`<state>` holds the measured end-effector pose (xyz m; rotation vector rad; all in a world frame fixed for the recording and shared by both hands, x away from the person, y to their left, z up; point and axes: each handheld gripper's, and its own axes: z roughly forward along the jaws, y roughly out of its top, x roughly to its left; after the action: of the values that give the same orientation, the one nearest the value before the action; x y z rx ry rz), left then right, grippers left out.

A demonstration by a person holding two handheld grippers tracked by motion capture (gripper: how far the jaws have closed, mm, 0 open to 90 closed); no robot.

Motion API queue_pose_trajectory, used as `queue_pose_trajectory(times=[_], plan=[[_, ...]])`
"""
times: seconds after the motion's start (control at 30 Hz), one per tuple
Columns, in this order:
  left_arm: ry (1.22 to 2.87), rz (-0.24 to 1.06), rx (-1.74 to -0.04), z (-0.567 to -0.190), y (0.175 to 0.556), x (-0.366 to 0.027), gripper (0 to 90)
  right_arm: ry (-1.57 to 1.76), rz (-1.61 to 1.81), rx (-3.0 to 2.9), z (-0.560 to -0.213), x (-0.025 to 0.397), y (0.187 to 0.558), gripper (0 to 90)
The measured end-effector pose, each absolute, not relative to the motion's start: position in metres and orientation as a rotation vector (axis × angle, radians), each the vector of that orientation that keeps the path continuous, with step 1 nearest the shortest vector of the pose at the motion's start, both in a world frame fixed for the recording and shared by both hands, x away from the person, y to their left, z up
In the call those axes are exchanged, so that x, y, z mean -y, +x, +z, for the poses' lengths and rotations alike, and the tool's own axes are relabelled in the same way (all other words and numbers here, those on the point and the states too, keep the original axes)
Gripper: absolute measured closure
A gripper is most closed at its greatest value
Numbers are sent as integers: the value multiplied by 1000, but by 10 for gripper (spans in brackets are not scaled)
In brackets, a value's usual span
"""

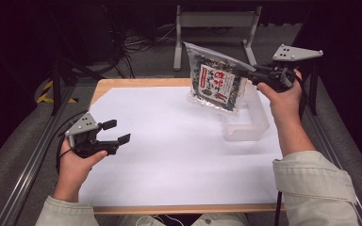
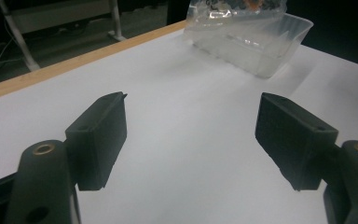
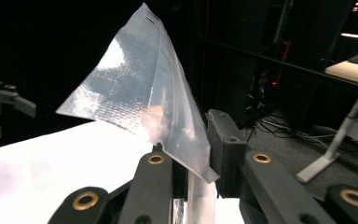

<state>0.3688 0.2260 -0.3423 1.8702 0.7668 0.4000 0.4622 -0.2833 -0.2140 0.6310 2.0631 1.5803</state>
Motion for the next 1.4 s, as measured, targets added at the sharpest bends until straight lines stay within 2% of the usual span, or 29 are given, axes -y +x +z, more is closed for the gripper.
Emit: queue_pose_trajectory(times=[0.2, 0.27, 0.7, 1.4], plan=[[1862, 391, -778, -349, 373, -227, 208, 673, 1567, -2024, -214, 297, 468, 781], [1872, 409, -784, -351, 374, -227, 163, 687, 1566, -2008, -214, 302, 469, 780], [1876, 394, -805, -361, 379, -232, 101, 753, 1522, -1936, -213, 323, 474, 780], [1880, 384, -816, -362, 379, -232, 97, 819, 1441, -1859, -209, 347, 471, 780]])
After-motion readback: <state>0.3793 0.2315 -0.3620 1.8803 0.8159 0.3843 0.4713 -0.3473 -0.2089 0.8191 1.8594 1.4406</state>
